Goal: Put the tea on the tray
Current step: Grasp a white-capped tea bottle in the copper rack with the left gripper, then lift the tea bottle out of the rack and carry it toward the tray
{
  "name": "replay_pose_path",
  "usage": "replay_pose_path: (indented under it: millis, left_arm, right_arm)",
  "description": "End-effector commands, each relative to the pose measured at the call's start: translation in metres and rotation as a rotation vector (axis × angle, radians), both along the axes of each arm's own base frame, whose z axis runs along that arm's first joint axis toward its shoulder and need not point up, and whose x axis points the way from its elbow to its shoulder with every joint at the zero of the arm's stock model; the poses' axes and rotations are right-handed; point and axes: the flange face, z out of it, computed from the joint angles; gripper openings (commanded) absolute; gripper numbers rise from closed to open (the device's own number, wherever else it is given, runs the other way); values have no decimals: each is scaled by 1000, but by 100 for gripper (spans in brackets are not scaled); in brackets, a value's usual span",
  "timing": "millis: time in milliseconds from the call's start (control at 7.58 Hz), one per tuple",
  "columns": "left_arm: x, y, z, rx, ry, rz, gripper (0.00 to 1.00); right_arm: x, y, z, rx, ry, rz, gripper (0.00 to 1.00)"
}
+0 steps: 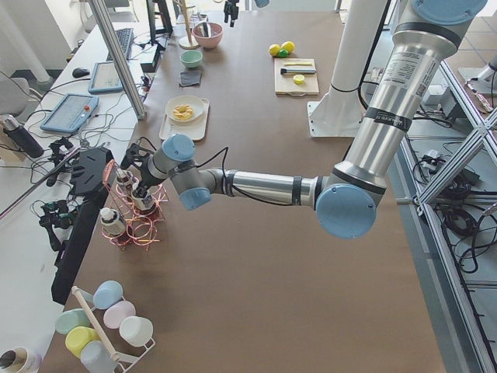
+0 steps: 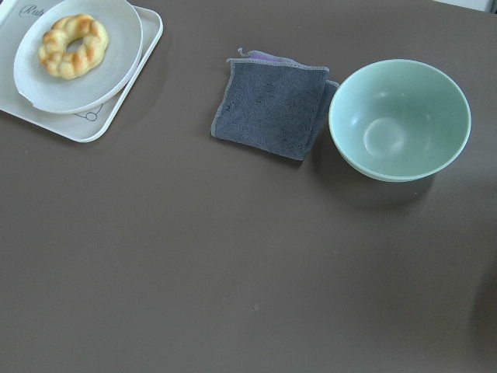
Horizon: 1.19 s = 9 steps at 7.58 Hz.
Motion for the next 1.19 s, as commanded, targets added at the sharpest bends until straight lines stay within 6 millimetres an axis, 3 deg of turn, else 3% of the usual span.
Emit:
replay_pose_path:
  millis: [0, 132, 264, 528, 660, 792, 1056]
  left_arm:
    - [-70, 0, -42, -13, 54, -27, 0]
    - [-116, 11, -78, -19, 88, -26, 0]
    - [-137, 28, -112, -9, 140, 24, 0]
    - [-150, 79, -167, 74, 198, 80, 0]
    - [-142, 98, -195, 79, 197, 95, 0]
    - [-91, 112, -221, 115, 198, 180, 0]
    - [18, 128, -247, 181, 157, 253, 0]
  right_arm:
    - [0, 0, 1, -1, 1, -1, 100]
    - [0, 0, 1, -1, 0, -2, 100]
    - [0, 0, -1, 4, -1, -3, 100]
    - [-9, -5, -17, 35, -12, -13, 100]
    - [-20, -8, -30, 64, -17, -30, 100]
    - [-33, -8, -42, 86, -28, -53, 100]
    - [-61, -5, -87, 159, -64, -98, 100]
